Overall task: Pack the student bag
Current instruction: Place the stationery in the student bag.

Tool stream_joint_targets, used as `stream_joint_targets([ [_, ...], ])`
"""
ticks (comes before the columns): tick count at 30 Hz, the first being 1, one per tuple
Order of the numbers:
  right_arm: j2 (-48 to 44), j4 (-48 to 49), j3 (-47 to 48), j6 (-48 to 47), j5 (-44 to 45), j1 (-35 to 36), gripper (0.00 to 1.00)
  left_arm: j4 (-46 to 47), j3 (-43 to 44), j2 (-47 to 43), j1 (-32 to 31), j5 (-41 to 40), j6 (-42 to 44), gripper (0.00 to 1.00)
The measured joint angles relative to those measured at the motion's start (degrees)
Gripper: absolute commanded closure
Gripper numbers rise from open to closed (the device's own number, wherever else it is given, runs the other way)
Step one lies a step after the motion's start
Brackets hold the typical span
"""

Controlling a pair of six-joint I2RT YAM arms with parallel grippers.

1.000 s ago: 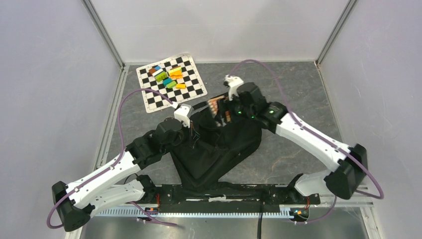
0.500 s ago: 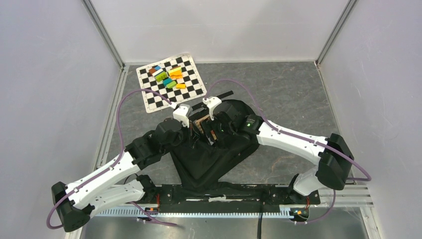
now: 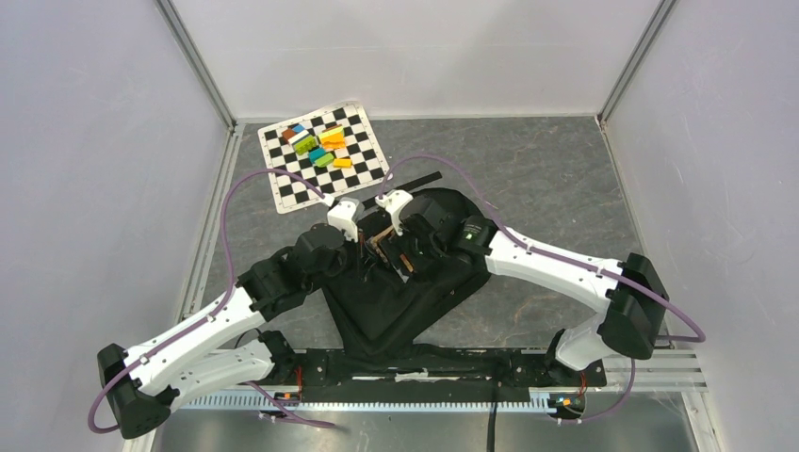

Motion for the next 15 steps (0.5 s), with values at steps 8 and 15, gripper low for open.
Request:
stream_joint_targets([
  [8, 2.27, -3.28, 2.69, -2.32, -1.18, 0.13, 0.02, -0.98, 0.0, -0.2, 0.0, -0.09, 0.02, 0.98],
  [15, 2.19, -6.88, 6.1, -4.76, -3.96, -3.02, 0.02, -1.16, -0.02, -1.73, 0.0, 0.02, 0.09, 0.98],
])
